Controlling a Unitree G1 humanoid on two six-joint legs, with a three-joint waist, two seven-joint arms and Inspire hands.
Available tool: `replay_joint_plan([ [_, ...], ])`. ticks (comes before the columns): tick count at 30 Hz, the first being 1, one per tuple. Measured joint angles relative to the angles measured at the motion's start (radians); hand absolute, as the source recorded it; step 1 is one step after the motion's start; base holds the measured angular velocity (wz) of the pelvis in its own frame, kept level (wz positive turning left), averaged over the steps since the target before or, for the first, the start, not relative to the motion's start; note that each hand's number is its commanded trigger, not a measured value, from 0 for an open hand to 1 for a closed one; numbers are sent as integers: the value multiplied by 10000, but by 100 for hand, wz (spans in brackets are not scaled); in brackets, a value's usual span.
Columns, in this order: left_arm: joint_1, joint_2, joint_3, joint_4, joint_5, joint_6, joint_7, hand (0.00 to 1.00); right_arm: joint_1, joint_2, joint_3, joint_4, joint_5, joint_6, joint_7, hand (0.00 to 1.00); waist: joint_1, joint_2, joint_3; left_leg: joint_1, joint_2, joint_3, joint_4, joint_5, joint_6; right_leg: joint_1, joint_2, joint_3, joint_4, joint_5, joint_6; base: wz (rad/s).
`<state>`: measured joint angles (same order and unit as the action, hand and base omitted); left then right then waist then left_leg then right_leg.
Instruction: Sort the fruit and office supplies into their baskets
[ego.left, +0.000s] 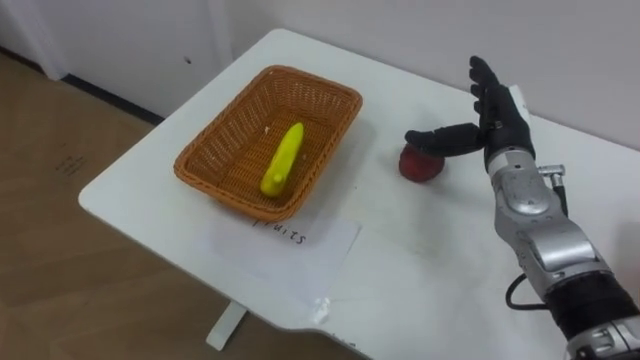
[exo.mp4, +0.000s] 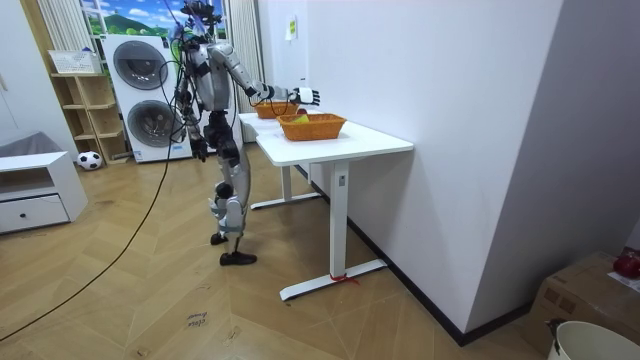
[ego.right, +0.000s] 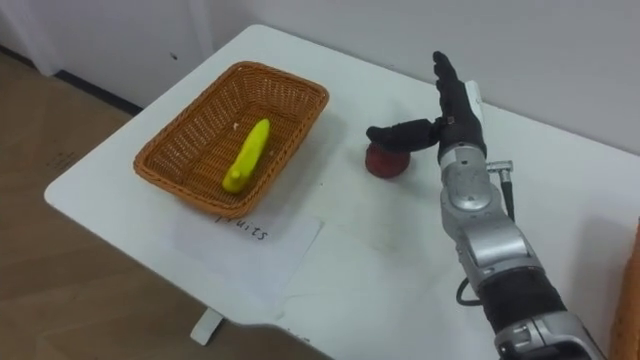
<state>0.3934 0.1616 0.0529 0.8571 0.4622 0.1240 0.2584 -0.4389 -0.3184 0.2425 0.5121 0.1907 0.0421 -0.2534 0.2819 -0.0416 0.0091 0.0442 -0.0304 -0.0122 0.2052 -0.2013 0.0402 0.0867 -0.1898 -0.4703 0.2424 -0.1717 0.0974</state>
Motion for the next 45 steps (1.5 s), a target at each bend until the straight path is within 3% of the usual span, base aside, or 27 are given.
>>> replay_joint_plan([
  [21,-107,-3,19,-410,13,-6,-279,0,-2,26,10,868,-1215,-5,511,0,224,-19,41,-93,-2,-67,-5,0,0,17,-17,-298,-51,0,1,1],
  [27,-120,-3,10,-285,5,-11,-278,0,14,32,10,1147,-1204,-4,607,0,226,-85,73,-252,-5,-123,78,0,-1,-28,-23,-415,-35,0,0,3],
  [36,-259,1,-11,-71,-17,-14,-294,0,13,37,75,1814,-1158,-5,678,0,245,-173,48,-518,-5,-202,207,-1,-3,-180,-38,-533,-2,1,-1,3],
  [41,-515,4,-10,123,-24,-79,-293,0,11,43,86,2051,-1164,-55,683,0,247,-323,116,-539,-6,-207,205,-2,-4,-181,-31,-543,-20,1,-1,0],
  [45,-659,23,-96,273,-249,-203,-294,0,-5,40,84,2105,-1176,-192,680,0,243,-329,113,-565,-10,-211,205,-3,-4,-209,-31,-531,-20,1,-2,0],
])
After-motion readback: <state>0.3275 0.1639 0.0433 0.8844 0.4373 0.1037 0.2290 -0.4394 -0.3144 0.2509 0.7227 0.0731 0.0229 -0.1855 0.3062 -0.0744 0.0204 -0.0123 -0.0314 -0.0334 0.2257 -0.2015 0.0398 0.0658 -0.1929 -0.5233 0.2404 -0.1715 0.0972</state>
